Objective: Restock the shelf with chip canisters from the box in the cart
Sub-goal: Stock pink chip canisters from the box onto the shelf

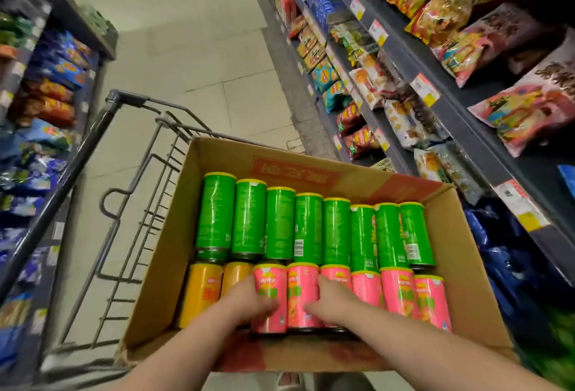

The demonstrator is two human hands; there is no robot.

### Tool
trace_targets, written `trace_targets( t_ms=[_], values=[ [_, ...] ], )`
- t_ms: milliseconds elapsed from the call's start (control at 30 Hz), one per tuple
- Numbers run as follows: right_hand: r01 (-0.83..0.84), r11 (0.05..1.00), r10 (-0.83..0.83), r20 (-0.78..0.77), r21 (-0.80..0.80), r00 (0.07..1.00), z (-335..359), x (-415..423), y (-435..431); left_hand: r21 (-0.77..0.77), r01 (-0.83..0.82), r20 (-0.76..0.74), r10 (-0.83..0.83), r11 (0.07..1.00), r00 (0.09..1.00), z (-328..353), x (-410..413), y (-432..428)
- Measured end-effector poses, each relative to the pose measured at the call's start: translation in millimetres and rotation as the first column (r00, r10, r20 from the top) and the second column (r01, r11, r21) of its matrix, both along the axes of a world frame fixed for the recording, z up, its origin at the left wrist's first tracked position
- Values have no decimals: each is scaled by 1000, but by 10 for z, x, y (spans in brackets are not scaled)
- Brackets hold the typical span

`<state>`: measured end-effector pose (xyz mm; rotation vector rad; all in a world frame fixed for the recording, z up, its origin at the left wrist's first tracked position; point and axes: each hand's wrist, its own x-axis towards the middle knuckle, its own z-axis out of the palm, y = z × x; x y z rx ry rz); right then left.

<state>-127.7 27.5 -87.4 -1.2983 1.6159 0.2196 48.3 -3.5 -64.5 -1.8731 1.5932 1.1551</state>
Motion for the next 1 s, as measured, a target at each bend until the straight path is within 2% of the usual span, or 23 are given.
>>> trace_targets(
  t_ms=[133,233,367,667,833,1000],
  values=[
    [163,983,-166,29,80,986,-118,101,-66,63,-136,2,136,989,991,-79,39,9],
    [189,974,-191,2,121,982,-156,159,-125,78,-202,5,202,976,979,-102,69,-9],
    [282,949,-289,31,143,957,-217,270,-123,54,-202,22,201,978,979,-112,81,-23],
    [378,912,-395,93,159,914,-274,377,12,64,-226,-12,227,972,974,-114,108,-2],
    [505,849,-525,150,155,838,-106,270,89,48,-280,-131,284,959,950,-3,69,5],
    [602,795,-599,251,72,761,225,92,186,-10,-310,-293,294,951,910,174,-24,51]
  ],
)
